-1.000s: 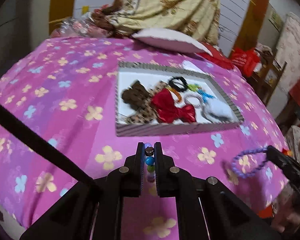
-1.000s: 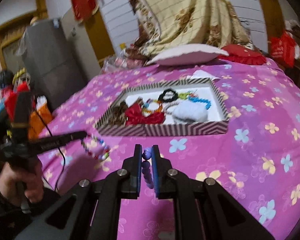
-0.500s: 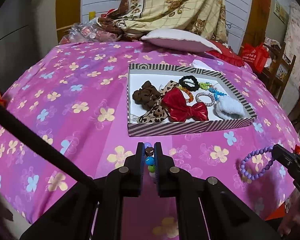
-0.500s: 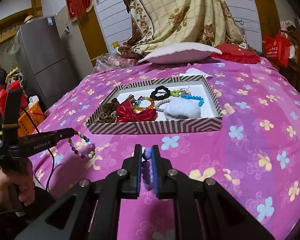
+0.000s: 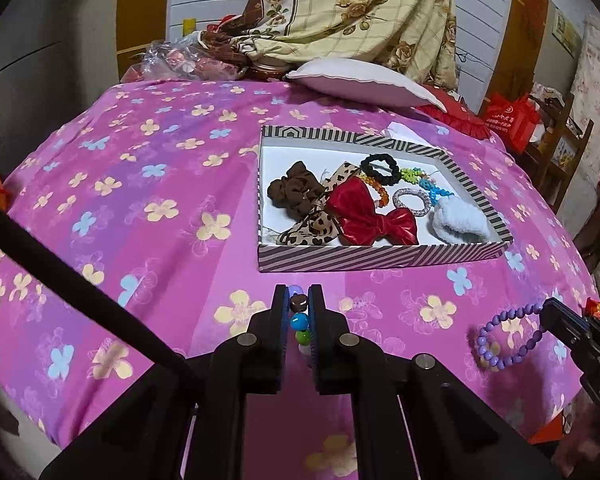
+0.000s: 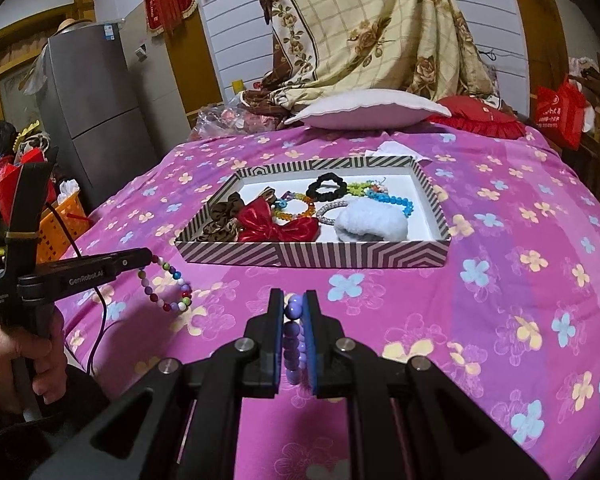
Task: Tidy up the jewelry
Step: 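Lift both bracelets and carry them over the striped tray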
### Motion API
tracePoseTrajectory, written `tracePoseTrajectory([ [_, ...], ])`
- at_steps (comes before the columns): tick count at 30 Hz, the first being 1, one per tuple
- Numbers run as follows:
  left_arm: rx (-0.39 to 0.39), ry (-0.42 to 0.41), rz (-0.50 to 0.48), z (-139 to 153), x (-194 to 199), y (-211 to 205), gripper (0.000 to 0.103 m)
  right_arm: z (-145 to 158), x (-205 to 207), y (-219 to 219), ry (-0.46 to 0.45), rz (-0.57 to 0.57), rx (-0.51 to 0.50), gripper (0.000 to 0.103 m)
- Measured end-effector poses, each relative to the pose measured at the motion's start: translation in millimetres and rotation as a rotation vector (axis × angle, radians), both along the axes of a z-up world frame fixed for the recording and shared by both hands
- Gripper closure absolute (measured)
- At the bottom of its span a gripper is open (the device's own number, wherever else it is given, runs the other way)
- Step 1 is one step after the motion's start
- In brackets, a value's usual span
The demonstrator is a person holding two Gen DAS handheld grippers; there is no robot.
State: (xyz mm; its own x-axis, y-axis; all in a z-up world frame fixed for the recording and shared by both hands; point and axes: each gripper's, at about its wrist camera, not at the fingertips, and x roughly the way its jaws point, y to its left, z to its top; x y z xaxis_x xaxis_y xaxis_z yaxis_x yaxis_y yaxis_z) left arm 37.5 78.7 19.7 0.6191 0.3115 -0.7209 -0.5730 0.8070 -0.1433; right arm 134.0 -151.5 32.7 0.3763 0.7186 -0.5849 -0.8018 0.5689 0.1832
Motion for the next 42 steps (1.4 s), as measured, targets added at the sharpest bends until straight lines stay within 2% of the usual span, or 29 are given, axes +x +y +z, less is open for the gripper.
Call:
tracePoseTrajectory([
  [30,0.004,-0.003,-0.008,0.0,-1.5,-2.3,0.103,10.2,-6.4,-5.0,-0.039,0.007,0.032,0.094],
  [37,-0.053,-0.064,-0.027,4.0,-3.5,4.4,0.103,18.3,9.0,0.9,-0.052,-0.019,0.053,0.094],
  [42,-0.056,-0.104,-0.032,15.8,5.1,16.5,0.103,33.6,27.7,13.8,-0.073,-0.016,0.08,0.094],
])
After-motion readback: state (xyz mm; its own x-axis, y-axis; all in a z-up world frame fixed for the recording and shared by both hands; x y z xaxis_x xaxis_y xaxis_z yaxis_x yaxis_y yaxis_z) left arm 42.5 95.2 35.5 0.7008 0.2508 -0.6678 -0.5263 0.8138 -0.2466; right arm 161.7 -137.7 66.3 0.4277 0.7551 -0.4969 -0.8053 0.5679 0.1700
